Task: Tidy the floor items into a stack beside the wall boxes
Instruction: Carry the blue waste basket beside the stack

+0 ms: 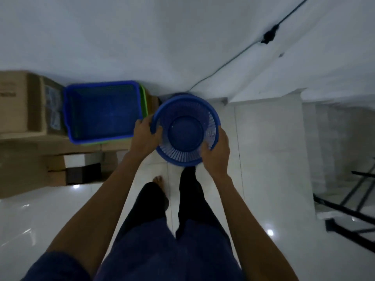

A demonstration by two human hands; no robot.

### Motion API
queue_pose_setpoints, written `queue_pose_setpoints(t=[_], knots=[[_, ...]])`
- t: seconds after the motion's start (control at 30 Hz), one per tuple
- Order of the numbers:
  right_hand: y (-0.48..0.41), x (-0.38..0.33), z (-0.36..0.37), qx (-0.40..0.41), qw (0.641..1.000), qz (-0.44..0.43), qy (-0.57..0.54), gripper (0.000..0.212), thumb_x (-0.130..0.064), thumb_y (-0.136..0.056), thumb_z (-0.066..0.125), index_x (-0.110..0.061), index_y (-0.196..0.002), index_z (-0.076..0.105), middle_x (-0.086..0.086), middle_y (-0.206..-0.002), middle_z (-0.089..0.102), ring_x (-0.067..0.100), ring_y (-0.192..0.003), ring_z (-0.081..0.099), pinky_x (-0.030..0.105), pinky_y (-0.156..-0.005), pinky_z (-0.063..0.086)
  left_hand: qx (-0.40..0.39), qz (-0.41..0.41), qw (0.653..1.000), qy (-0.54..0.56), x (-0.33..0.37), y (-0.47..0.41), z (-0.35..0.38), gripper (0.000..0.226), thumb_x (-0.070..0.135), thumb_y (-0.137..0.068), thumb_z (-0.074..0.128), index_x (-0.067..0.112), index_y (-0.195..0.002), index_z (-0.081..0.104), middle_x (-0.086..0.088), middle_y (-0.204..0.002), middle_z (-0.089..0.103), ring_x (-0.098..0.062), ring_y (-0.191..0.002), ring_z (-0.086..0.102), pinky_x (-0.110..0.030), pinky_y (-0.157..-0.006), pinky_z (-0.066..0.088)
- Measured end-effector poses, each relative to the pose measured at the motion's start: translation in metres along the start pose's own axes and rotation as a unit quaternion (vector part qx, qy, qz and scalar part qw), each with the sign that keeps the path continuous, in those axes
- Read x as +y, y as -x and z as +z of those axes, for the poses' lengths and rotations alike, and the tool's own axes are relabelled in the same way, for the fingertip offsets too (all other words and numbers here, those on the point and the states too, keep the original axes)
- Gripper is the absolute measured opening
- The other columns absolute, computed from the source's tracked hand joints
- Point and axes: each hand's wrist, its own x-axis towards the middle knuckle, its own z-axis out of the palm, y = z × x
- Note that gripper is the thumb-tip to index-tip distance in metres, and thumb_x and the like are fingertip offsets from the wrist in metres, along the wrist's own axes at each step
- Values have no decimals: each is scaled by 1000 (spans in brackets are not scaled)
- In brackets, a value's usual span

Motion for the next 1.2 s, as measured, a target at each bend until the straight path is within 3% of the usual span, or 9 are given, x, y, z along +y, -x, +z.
queue_pose_setpoints(t=[0.1, 0.27, 0.4, 0.5, 0.6, 0.7, 0.87, 0.97, 1.2], knots=[[-67, 40, 33, -32, 999, 5, 17, 49, -15, -98, 56, -15, -146, 43, 4, -134, 53, 12, -119, 51, 34, -103, 47, 20, -28, 999, -9, -19, -69, 37, 41, 23, -99, 56, 11, -139, 52, -12, -115, 57, -37, -116, 49, -40, -87, 41], [-166, 119, 100, -63, 995, 59, 48, 59, -21, -96, 56, -14, -151, 34, 11, -148, 44, 24, -134, 45, 50, -108, 44, 20, -44, 999, -19, -70, -171, 111, 32, 21, -97, 55, 12, -128, 59, -11, -112, 64, -31, -110, 51, -41, -94, 45], [-221, 173, 144, -63, 989, 104, 89, 64, -25, -91, 57, -15, -150, 34, 12, -149, 41, 29, -131, 45, 53, -106, 43, -2, -56, 998, -30, -108, -225, 166, 32, 21, -95, 55, 17, -127, 54, -5, -114, 58, -20, -109, 40, -35, -90, 39], [-242, 213, 173, -82, 982, 135, 108, 72, -26, -90, 60, -15, -154, 28, 13, -154, 36, 32, -136, 42, 53, -109, 41, -30, -79, 996, -23, -138, -250, 199, 42, 23, -96, 59, 15, -137, 49, -6, -122, 59, -26, -119, 50, -30, -87, 41], [-247, 242, 192, -102, 975, 154, 123, 81, -24, -88, 64, -14, -157, 22, 12, -158, 31, 33, -141, 38, 53, -112, 39, -60, -108, 992, -33, -164, -262, 218, 51, 26, -96, 61, 13, -143, 45, -12, -134, 59, -29, -119, 58, -40, -100, 51], [-246, 261, 202, -122, 969, 153, 148, 85, -23, -86, 65, -13, -157, 20, 13, -159, 30, 34, -141, 38, 54, -111, 40, -85, -125, 987, -46, -184, -270, 230, 42, 23, -95, 60, 9, -134, 50, -15, -127, 62, -32, -114, 61, -44, -98, 53], [-248, 272, 206, -150, 967, 146, 143, 84, -19, -85, 67, -13, -155, 23, 13, -158, 30, 31, -143, 34, 53, -111, 41, -100, -154, 983, 4, -196, -275, 239, 54, 19, -96, 61, 9, -145, 41, -13, -136, 58, -31, -124, 56, -27, -93, 44], [-245, 266, 204, -148, 970, 138, 134, 81, -18, -86, 67, -15, -155, 24, 12, -158, 30, 29, -144, 32, 51, -113, 40, -134, -122, 983, -3, -190, -268, 236, 83, 26, -98, 62, 16, -160, 9, -8, -159, 35, -27, -141, 40, -29, -109, 35], [-147, 182, 150, -36, 988, 144, 30, 76, -14, -92, 63, -15, -157, 23, 12, -160, 25, 23, -148, 21, 31, -113, 30, -215, 16, 976, -38, -128, -182, 171, 75, 27, -100, 59, 14, -160, 16, -4, -165, 23, -23, -151, 24, -48, -119, 31]])
